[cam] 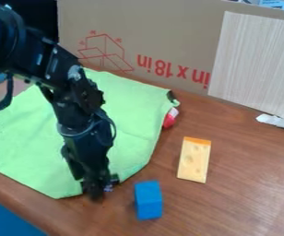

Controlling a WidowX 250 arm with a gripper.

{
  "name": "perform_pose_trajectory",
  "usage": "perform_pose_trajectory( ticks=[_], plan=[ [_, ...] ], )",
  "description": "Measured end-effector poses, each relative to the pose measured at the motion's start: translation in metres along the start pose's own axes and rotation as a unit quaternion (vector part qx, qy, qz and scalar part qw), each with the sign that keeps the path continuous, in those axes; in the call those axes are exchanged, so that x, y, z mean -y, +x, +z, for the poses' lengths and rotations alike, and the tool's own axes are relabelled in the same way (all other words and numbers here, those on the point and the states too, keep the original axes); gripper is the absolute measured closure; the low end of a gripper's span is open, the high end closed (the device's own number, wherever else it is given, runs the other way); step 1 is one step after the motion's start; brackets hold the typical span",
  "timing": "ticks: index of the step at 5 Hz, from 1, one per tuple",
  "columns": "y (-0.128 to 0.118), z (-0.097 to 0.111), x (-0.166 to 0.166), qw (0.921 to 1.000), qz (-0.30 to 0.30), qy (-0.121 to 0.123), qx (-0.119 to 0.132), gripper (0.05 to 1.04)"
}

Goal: Fold the cloth from the bottom right to the top left

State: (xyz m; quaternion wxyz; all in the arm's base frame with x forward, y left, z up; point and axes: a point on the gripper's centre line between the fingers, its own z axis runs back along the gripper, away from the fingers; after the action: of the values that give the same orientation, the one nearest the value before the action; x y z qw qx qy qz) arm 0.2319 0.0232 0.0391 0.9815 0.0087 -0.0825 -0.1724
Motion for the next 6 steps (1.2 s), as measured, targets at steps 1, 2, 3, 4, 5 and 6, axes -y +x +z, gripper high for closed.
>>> perform_pose_trajectory(
  ticks=[1, 2, 3, 4, 5, 6],
  plan=[
    [-0.006, 0.004, 0.001, 0.9998, -0.001, -0.019, -0.005, 0.726],
    [-0.012, 0.016, -0.002, 0.9991, 0.004, -0.042, -0.003, 0.921],
    [-0.01, 0.032, -0.017, 0.9974, 0.023, -0.069, -0.001, 1.003],
    [-0.008, 0.052, -0.033, 0.996, 0.035, -0.082, -0.007, 1.014],
    [-0.005, 0.058, -0.052, 0.9949, 0.035, -0.093, -0.018, 1.014],
    [0.003, 0.059, -0.077, 0.9947, 0.022, -0.096, -0.032, 1.014]
  ],
)
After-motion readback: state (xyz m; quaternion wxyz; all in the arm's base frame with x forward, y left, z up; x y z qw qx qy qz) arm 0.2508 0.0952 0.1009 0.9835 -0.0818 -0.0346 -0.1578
